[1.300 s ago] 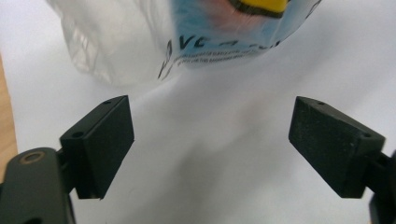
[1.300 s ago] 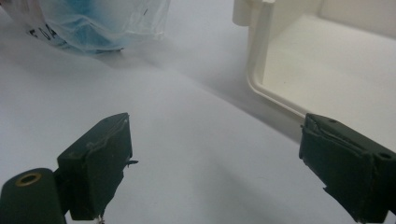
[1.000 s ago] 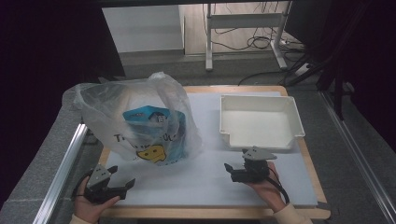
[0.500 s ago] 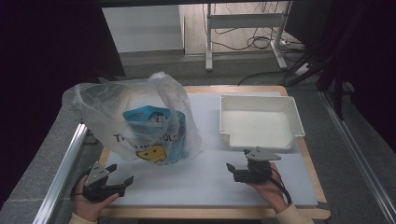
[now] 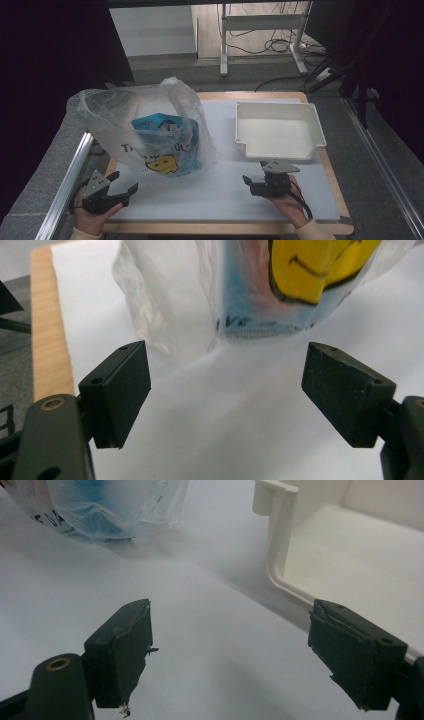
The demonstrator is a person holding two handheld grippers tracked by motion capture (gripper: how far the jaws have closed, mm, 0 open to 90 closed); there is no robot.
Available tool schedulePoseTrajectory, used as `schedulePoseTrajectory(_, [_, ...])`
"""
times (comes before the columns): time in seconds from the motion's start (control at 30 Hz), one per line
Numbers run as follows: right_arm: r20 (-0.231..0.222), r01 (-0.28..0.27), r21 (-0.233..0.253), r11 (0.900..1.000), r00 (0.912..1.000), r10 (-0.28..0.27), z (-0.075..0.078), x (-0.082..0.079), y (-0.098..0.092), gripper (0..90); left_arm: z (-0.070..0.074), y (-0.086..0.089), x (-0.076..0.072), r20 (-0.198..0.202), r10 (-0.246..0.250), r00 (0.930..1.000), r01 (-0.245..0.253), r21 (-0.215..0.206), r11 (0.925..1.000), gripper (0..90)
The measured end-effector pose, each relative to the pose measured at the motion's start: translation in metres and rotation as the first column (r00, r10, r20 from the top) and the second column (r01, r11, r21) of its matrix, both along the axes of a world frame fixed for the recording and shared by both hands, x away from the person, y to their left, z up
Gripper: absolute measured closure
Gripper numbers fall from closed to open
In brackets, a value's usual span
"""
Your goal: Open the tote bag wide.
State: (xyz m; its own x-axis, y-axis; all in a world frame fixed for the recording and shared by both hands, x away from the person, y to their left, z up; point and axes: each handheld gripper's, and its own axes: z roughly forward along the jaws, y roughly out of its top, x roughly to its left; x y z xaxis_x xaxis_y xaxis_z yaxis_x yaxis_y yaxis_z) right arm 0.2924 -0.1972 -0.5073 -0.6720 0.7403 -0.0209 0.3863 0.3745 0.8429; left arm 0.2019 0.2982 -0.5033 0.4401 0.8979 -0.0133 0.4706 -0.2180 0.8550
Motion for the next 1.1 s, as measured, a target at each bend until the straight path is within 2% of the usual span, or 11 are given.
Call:
schedulePoseTrajectory(0.37, [-0.004, 0.013, -0.02, 1.0, 0.9999, -0.013, -0.002, 0.0, 0.0, 17.9, 0.018, 0.007, -0.003, 0.015, 0.0, 0.9999, 0.001, -0.061, 0.9981, 19.6])
schedulePoseTrajectory(1.1, [-0.016, 0.026, -0.033, 0.999, 0.9995, -0.027, -0.003, 0.001, 0.0, 17.9, 0.036, 0.013, -0.004, 0.022, -0.005, 0.9997, 0.008, -0.119, 0.9929, 20.4])
